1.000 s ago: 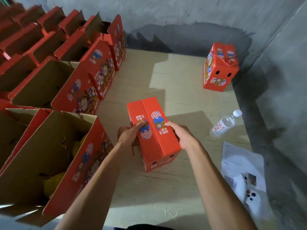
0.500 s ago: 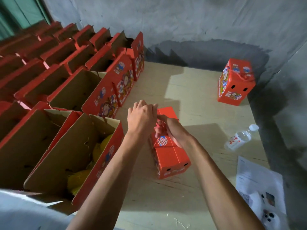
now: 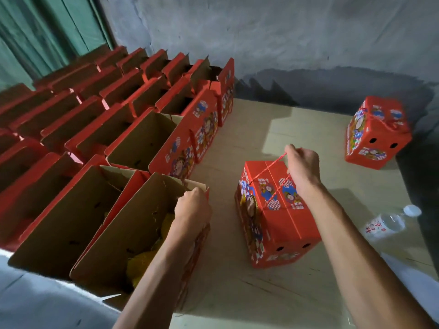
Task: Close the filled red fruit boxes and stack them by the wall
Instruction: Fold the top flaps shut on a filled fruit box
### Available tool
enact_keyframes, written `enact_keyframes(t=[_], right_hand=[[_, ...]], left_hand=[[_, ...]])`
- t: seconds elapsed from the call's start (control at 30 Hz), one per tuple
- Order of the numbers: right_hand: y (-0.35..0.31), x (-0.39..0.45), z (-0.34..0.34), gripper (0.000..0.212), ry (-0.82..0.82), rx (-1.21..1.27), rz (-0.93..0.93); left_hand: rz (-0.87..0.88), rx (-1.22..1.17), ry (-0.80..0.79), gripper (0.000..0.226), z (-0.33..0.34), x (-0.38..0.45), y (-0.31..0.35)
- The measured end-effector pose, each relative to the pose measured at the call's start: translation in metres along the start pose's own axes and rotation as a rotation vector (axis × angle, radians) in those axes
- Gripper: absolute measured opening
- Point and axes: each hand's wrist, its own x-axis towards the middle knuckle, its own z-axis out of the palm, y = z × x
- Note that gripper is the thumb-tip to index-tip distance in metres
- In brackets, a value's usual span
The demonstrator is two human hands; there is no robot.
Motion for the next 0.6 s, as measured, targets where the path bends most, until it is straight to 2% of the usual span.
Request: enact_keyframes(t=[0.27,0.37,0.47,0.6], right_hand=[[-0.023,0.092,-0.034,0.031,0.074,-0.048,-0.008],[-0.03,0.147,-0.049,0.021,0.077,-0.022,0.015],[-0.031,0.209,-0.071,0.023,0.095,-0.029,0.051],[-0.037,0.3,-0.101,0.025,0.127,-0.032,0.067]], left_hand=[[0.349,0.136,-0.116,0.027,0.027,0.021,0.091],[0.573,0.251,-0.125,0.029,0.033,0.034,0.141],[0.829,0.43,-0.138,0.031,0.044,0.048,0.19],[1.006,0.513,-0.267,0.026,0.068,0.063,0.244]])
